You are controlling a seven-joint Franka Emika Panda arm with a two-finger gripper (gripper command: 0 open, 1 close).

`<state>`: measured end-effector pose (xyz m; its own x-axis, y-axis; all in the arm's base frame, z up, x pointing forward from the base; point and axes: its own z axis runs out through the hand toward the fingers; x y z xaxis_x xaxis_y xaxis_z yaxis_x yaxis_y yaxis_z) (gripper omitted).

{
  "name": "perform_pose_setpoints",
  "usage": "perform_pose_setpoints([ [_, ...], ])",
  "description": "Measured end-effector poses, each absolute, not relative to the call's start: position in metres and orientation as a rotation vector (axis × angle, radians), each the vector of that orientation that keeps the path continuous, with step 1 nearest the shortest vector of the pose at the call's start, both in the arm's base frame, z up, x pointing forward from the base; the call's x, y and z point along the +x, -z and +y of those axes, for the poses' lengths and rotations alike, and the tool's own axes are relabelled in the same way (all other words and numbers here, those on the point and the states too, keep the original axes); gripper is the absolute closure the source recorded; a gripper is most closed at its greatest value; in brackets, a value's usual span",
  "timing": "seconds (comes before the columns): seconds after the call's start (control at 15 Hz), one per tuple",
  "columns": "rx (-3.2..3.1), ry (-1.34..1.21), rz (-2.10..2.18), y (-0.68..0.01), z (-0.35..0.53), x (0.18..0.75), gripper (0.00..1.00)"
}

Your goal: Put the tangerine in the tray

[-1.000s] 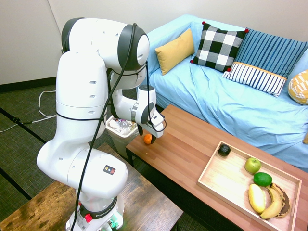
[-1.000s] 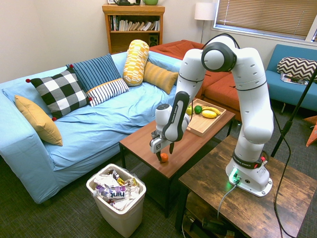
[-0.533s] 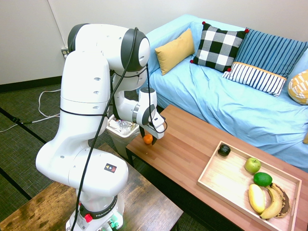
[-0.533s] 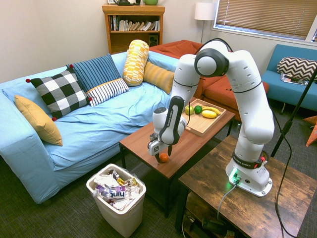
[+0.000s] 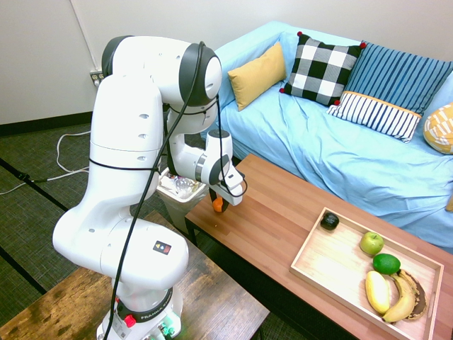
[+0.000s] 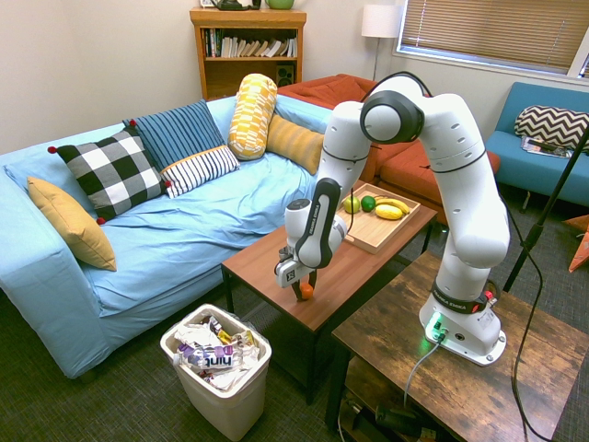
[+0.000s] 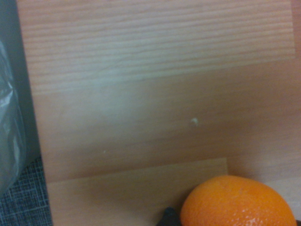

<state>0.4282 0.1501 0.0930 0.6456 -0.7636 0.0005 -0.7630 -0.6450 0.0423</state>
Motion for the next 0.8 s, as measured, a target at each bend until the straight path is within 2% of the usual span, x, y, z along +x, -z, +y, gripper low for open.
perform_pose_setpoints([
  [0.2, 2.796, -0.081, -1.402, -0.146, 0.094, 0.472, 1.0],
  [0.47, 2.696, -0.204, -1.574, -0.209, -0.028, 0.509, 1.0],
  [0.8, 2.521, -0.217, -1.763, -0.191, -0.188, 0.516, 1.0],
])
